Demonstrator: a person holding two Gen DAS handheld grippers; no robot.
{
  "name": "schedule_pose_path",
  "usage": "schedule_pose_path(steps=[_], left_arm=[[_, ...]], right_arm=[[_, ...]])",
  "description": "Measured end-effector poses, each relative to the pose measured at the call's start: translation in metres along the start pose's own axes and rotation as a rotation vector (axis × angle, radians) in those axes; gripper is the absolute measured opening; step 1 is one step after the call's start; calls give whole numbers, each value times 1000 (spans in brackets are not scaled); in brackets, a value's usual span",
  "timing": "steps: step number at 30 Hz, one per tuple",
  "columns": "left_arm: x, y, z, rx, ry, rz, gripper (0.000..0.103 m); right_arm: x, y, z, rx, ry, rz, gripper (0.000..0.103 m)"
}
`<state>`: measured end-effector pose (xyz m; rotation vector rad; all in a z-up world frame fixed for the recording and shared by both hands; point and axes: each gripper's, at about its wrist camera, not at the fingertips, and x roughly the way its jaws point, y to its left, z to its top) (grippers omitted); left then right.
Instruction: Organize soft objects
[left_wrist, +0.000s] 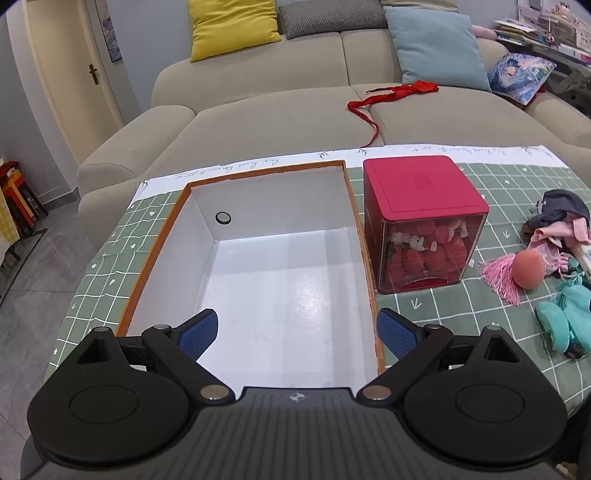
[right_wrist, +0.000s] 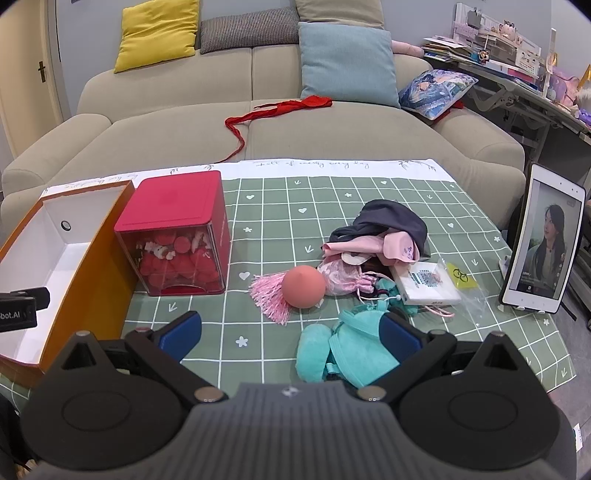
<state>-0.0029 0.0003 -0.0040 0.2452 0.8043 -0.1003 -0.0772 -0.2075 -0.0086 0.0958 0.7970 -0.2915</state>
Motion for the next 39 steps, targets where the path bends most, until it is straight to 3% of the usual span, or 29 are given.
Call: schedule_pose_path(steps=[39], left_arm=[[-1,-5,-1,26,-4,11,103]], right_arm=[[5,8,-3,-32,42,40,100]])
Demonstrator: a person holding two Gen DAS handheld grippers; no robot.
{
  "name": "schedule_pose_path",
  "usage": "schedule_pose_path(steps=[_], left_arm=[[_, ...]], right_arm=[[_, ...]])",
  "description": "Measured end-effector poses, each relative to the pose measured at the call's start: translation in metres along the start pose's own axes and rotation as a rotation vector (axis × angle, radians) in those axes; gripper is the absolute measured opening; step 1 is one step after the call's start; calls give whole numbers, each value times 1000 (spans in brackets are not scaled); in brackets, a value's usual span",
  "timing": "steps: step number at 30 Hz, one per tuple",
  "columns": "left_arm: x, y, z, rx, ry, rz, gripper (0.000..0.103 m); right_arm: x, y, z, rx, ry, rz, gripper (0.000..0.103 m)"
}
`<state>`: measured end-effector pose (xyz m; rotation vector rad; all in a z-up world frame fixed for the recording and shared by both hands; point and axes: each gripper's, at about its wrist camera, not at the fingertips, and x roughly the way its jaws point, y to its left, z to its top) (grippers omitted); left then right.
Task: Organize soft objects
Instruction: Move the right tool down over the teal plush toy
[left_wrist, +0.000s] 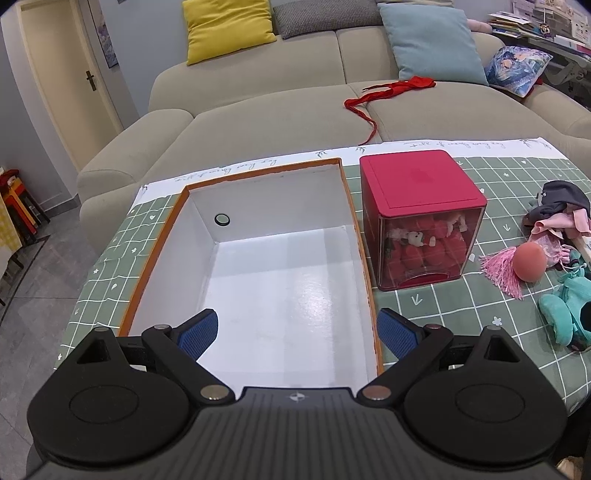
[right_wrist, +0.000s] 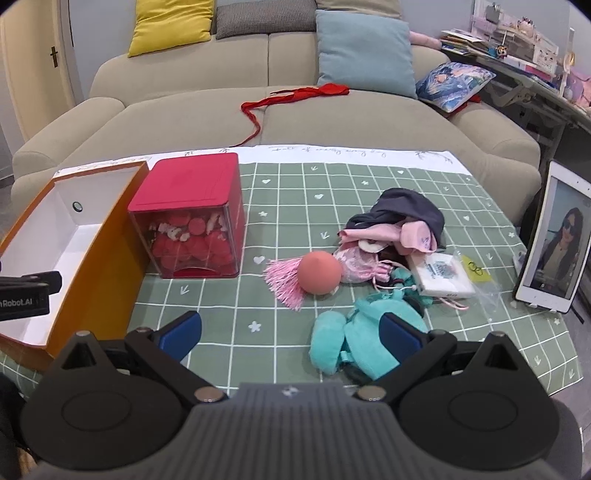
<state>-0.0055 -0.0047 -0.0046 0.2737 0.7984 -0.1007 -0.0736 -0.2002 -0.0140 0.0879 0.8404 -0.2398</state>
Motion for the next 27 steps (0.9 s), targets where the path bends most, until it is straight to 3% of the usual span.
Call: schedule_pose_path(steps=[19,23,27], left_arm=[[0,-6,-1,32,-5,-32,103],[0,-22,-3,72,-2,-74,103],[2,-47,-3,113,6,-139,103]], right_arm=[[13,-5,-4,-1,33,5,100],[33,-26,-6,11,67,-39,100],[60,-73,-6,120,129,-76,100]])
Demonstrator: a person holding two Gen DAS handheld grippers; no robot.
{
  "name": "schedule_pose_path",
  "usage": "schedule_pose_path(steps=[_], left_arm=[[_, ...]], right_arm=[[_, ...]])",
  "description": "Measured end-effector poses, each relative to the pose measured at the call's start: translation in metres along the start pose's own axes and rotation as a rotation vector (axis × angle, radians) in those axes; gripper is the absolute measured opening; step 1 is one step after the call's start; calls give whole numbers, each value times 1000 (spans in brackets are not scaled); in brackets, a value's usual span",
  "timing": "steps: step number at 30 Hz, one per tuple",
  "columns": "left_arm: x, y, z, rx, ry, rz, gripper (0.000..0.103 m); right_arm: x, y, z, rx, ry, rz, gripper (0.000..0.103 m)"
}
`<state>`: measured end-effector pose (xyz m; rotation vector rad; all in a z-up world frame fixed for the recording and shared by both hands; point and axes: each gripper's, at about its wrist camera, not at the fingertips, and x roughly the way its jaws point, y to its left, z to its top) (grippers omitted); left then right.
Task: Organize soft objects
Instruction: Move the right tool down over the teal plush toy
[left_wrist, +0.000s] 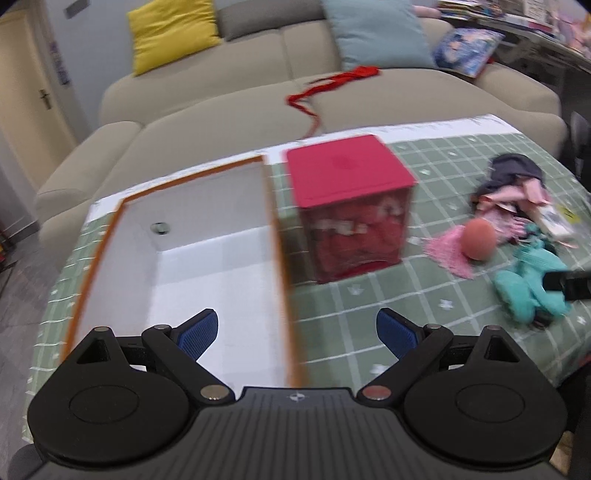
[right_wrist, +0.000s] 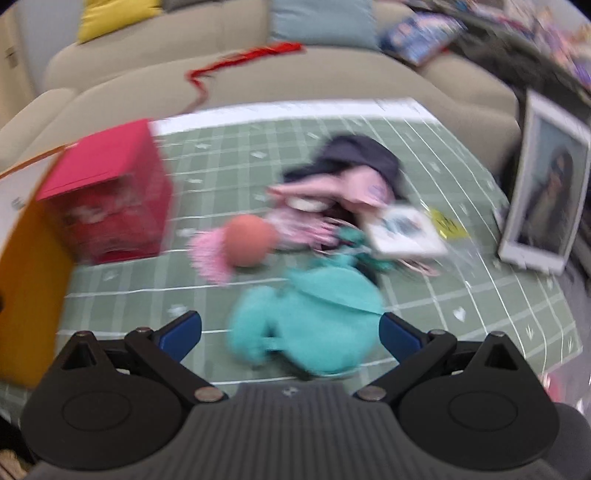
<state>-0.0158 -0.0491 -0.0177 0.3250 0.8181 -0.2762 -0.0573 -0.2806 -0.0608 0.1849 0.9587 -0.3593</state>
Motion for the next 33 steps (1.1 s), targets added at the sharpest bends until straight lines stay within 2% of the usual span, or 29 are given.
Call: schedule_pose_path(steps=[6,9,14,20,26,30,33], left_arm=[[15,-36,4,38,-3,-156,103],[21,-52,4,77,-7,-179,103],[34,-80,7,136,8,-213,103],[45,-109,13,210,-4,-267,103],[44,-129,25,252,-30,-276,103],[41,-127,33,242,-47,-289,103],[38,-123,38,233,-64,-289,103]], right_arm=[[42,-54,6,116,102,28,100],[59,-67,6,164,149,59,100],[79,-73,11,257,198,168,100],[94,-70,17,291,228,210,100],[97,-60,24,267,219,193,100],[96,-52,23,204,201,176,99],[96,-48,23,154,190,162,92]])
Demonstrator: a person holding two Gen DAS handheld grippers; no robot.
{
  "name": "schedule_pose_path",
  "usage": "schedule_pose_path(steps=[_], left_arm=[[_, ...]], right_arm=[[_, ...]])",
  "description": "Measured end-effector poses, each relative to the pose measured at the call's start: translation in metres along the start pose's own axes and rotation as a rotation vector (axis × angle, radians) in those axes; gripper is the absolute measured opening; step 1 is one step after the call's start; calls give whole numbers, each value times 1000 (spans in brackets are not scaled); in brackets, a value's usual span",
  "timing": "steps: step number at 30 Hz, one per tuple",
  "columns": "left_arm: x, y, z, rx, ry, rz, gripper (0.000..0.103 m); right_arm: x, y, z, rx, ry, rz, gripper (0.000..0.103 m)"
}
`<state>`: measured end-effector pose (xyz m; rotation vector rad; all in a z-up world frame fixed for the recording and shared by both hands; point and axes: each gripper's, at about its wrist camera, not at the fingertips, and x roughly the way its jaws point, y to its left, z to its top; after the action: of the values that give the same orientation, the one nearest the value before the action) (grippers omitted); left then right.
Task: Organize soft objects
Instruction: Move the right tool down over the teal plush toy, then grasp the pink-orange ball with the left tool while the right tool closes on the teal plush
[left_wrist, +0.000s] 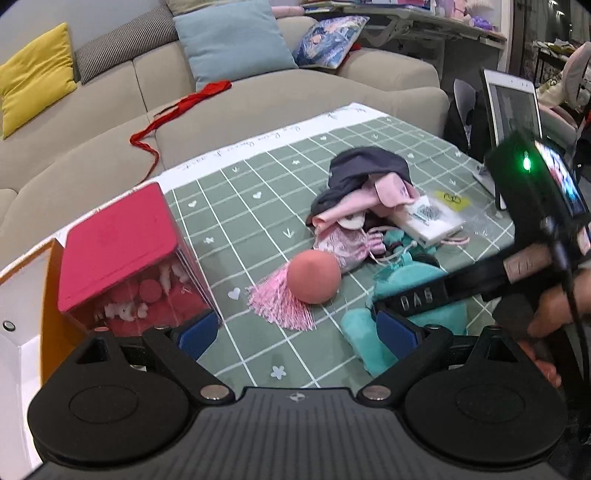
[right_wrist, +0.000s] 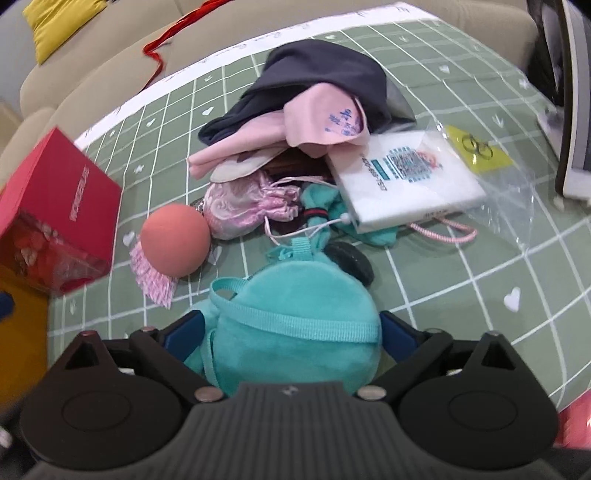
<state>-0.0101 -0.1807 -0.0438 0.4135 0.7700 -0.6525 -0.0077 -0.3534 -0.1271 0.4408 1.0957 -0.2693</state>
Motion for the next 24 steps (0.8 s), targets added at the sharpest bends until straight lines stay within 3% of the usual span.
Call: schedule_pose_path(steps=[4,11,19,24], left_arm=[[3,9,8,-52,1,15,103],[34,19,19,-181,75,6,103],[76,7,35,-201,89,31,103],[99,-7,40,-98,94,93,103]], right_arm=[[0,3,-2,-60,-1,-22,88],[-5,-14,2,-60,14,-16,87],[-4,-20,3,-77,11,-21,90],[-4,-20,2,-87,3,-11,92]])
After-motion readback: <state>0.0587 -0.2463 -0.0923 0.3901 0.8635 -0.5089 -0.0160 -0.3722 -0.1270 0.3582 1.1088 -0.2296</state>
